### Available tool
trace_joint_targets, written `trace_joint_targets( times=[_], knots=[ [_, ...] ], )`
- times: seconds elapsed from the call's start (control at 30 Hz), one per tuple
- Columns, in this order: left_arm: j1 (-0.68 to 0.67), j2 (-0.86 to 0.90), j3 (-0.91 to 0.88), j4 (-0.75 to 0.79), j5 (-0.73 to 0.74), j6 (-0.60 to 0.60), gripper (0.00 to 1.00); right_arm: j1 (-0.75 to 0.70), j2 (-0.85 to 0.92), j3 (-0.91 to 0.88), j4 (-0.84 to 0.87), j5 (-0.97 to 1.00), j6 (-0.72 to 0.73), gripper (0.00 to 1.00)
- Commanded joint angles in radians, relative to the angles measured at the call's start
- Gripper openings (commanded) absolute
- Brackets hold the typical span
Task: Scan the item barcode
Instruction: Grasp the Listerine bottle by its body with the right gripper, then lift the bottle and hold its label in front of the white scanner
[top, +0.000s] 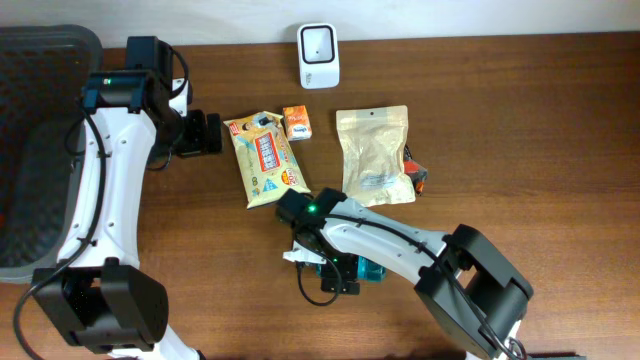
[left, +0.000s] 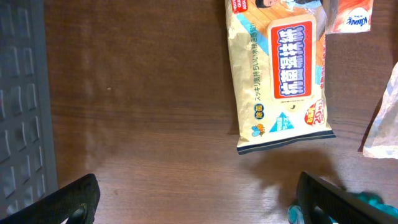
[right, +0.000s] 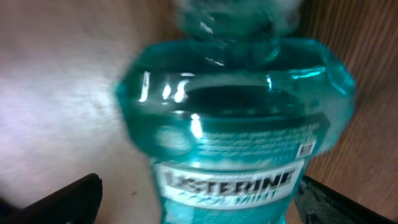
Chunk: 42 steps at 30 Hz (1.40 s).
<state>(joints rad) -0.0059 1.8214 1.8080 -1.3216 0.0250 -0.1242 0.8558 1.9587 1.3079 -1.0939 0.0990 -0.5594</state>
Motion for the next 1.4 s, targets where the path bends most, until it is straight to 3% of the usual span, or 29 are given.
trace_joint_targets(
  times=[0.0,0.43,0.67,0.83,1.03,1.17,1.37],
  knots=[
    [0.0,-0.017,-0.003,0.001,-0.003,0.002,0.99,-0.025,-0.015,-0.035,0.064,0.051,-0.013,0.98],
    [0.0,-0.017,-0.003,0.001,-0.003,0.002,0.99,-0.129,-0.013,-0.139,0.249,0.008,-0.008,0.96],
    [0.0,-0.017,-0.003,0.001,-0.003,0.002,0.99,-0.15,-0.013,-0.139,0.352,-0.042,0.071,0.69],
    [0.0,-0.017,-0.003,0.001,-0.003,0.002,0.99,-0.154,-0.013,-0.139,0.463,0.067,0.31,0.75],
    [0.0,-0.017,-0.003,0.001,-0.003,0.002,0.99,-0.229,-0.013,-0.138,0.466,0.08,0.457,0.75],
    [0.0,-0.017,-0.003,0.001,-0.003,0.002,0.99,-0.281,-0.013,-0.138,0.455,-0.024,0.463,0.83],
    [0.0,-0.017,-0.003,0.001,-0.003,0.002,0.99,-0.28,-0.013,-0.138,0.455,-0.035,0.369,0.81]
  ],
)
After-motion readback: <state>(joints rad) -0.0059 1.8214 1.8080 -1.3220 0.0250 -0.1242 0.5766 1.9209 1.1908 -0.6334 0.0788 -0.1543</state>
